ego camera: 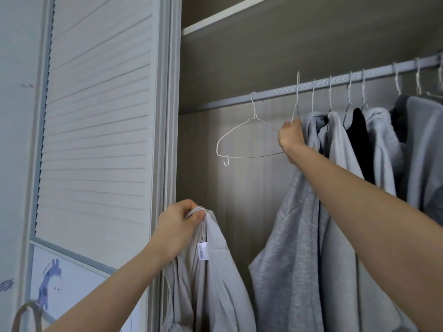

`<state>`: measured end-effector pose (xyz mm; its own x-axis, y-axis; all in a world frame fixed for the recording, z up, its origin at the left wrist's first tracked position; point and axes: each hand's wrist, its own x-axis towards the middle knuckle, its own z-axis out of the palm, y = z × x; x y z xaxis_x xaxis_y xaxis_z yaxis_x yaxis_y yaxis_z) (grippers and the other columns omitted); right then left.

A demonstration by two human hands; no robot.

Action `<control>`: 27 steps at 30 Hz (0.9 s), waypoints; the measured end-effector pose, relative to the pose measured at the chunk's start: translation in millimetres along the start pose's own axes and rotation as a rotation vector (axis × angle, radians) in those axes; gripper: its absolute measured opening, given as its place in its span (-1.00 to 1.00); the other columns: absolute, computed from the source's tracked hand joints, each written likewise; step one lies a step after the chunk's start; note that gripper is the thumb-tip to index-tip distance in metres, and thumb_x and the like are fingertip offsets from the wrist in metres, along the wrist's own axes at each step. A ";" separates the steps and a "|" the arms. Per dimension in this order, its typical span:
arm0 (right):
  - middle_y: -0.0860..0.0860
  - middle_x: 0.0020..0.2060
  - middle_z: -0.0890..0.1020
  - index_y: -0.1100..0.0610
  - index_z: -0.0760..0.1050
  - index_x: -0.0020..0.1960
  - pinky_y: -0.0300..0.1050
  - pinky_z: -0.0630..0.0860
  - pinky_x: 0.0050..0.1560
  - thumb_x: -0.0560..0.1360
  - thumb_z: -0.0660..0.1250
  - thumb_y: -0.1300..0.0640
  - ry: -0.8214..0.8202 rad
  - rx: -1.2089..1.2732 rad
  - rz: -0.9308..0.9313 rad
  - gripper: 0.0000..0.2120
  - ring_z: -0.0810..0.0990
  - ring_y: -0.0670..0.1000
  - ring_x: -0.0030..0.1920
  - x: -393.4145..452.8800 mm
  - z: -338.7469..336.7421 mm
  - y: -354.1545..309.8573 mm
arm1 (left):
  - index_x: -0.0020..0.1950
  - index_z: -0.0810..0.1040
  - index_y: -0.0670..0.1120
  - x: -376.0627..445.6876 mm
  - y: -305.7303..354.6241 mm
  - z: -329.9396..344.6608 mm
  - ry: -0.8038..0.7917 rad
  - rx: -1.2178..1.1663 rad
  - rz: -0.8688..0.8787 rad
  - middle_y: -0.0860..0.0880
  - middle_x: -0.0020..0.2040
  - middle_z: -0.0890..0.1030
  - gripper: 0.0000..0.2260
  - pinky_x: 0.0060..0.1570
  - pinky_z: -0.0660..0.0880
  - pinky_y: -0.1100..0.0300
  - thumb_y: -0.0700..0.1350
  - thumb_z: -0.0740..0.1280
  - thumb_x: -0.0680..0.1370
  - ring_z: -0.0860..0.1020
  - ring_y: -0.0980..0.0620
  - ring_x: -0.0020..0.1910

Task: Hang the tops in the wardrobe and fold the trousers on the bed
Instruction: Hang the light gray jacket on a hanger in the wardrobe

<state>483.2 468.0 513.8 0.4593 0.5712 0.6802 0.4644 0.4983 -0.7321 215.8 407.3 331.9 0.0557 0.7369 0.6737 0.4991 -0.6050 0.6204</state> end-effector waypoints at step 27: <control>0.13 -0.43 0.42 0.16 0.35 -0.11 -0.26 0.27 -0.52 0.67 -0.02 0.12 -0.208 0.258 0.028 -0.73 0.34 -0.04 -0.52 -322.0 -128.7 -48.2 | -0.16 0.58 -0.09 -70.1 14.1 -13.9 0.013 -0.108 -0.291 -0.09 -0.14 0.60 -0.79 0.12 0.53 -0.10 0.01 0.32 0.59 0.57 -0.18 -0.05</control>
<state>410.3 176.1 334.7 0.2923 0.6946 0.6573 0.2344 0.6143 -0.7535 206.9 342.9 299.0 -0.0873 0.8806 0.4658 0.3973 -0.3980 0.8269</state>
